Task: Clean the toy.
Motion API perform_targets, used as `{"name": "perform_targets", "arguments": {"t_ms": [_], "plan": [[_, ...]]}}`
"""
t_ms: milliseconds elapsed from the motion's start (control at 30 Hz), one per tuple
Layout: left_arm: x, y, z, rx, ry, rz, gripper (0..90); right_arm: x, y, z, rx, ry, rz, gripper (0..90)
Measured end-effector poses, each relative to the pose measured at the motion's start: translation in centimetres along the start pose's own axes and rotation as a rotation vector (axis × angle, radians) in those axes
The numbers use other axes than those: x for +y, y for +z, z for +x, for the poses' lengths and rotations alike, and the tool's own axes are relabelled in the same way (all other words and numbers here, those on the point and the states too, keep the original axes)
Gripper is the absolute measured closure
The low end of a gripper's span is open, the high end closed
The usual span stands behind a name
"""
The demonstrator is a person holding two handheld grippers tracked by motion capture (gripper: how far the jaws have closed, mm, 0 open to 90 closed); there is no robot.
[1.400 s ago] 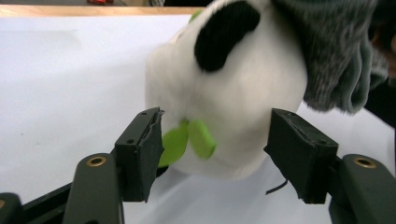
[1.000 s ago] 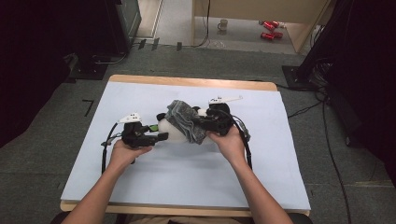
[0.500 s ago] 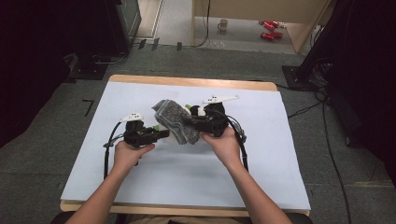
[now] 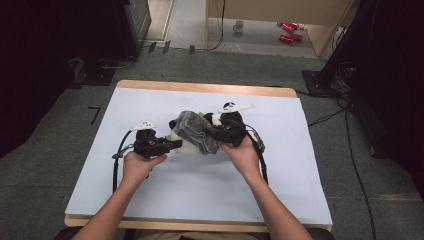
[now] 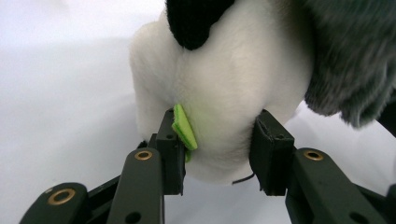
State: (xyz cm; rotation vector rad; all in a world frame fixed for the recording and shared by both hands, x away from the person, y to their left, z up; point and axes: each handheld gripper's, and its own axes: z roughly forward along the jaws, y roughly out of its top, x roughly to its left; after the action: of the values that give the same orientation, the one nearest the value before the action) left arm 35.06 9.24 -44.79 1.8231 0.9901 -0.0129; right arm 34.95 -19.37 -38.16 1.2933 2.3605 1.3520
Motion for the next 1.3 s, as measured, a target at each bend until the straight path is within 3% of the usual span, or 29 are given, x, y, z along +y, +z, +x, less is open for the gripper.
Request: {"name": "perform_targets", "arguments": {"t_ms": [100, 267, 700, 867, 1067, 1133, 1300], "plan": [[0.1, 0.0, -0.1, -0.009, 0.001, -0.008, 60.6, -0.2, -0.6, -1.6, 0.019, 0.058, -0.013, 80.9], [0.1, 0.0, 0.2, -0.006, -0.005, -0.009, 60.6, -0.1, -1.6, -2.7, 0.007, 0.076, -0.025, 80.9], [0.1, 0.0, 0.9, -0.011, -0.036, -0.013, 60.6, -0.7, -4.0, -6.7, -0.029, 0.180, -0.079, 80.5], [0.1, 0.0, 0.9, -0.015, -0.039, -0.014, 60.6, -1.0, -4.2, -7.5, -0.038, 0.192, -0.086, 80.5], [0.0, 0.0, 1.0, -0.013, -0.048, -0.004, 60.7, -1.4, -5.0, -8.7, -0.115, 0.215, -0.082, 81.2], [0.0, 0.0, 1.1, -0.012, -0.054, -0.001, 60.7, -1.5, -5.3, -9.0, -0.114, 0.229, -0.082, 81.3], [-0.1, -0.1, 1.5, -0.004, -0.069, 0.001, 60.7, -0.7, -5.9, -7.7, -0.097, 0.201, -0.102, 81.8]]}}
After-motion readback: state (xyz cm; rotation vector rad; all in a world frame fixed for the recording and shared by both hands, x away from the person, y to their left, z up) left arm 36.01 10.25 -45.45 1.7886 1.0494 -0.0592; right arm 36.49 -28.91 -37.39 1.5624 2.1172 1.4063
